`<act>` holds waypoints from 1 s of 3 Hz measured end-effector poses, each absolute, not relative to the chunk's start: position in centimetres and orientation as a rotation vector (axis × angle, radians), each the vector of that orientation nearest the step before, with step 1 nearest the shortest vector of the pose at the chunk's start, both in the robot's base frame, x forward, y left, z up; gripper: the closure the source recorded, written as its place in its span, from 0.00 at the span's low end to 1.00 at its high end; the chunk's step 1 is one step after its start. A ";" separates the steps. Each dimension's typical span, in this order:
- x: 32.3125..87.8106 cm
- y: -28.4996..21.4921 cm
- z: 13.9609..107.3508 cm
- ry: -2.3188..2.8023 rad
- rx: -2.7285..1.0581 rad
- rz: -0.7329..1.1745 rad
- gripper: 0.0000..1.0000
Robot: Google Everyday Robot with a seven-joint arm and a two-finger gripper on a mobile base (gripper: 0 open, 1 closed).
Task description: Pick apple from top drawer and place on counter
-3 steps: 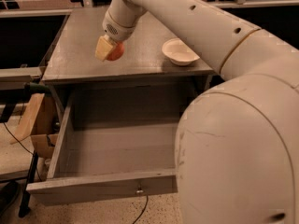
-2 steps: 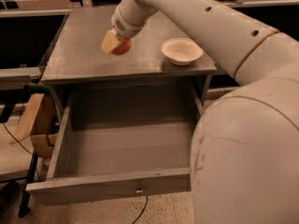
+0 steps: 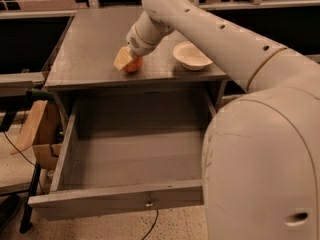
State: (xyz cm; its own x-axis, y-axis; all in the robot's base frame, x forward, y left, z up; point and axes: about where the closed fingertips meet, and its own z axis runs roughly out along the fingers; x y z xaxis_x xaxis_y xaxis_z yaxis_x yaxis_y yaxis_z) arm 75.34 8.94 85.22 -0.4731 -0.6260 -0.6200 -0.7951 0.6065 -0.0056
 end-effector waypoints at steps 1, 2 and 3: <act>75.3 8.9 84.1 2.261 -1.110 0.424 0.28; 75.2 8.9 84.3 2.259 -1.109 0.433 0.04; 75.0 9.0 83.9 2.250 -1.094 0.462 0.00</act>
Offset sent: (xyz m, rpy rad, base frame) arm -0.0048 -0.0021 -0.0148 0.1010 0.0218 0.0105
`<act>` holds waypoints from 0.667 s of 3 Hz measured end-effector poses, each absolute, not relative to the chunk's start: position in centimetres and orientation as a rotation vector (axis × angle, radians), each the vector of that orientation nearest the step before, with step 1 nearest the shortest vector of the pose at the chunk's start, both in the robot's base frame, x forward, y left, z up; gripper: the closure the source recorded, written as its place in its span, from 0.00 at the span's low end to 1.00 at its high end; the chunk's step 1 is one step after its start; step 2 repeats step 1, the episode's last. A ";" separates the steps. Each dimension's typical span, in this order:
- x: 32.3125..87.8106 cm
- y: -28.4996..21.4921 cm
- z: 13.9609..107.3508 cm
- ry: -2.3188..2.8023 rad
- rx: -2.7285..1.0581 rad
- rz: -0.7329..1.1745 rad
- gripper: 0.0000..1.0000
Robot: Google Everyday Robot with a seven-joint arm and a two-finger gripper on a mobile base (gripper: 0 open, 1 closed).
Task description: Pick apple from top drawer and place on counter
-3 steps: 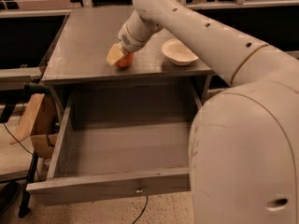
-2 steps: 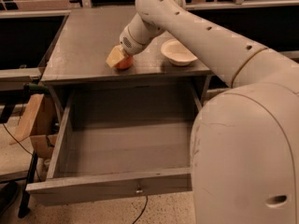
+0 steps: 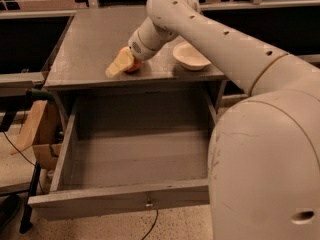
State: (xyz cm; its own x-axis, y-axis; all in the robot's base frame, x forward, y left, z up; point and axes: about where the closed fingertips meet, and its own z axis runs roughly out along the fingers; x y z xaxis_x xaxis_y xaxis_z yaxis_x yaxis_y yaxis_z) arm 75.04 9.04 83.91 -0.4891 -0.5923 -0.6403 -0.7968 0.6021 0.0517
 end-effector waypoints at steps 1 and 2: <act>75.0 9.0 83.9 2.250 -1.092 0.464 0.00; 75.0 9.0 83.9 2.250 -1.092 0.464 0.00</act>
Offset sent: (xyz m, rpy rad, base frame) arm 0.0000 0.0000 0.0000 0.0000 0.0000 0.0000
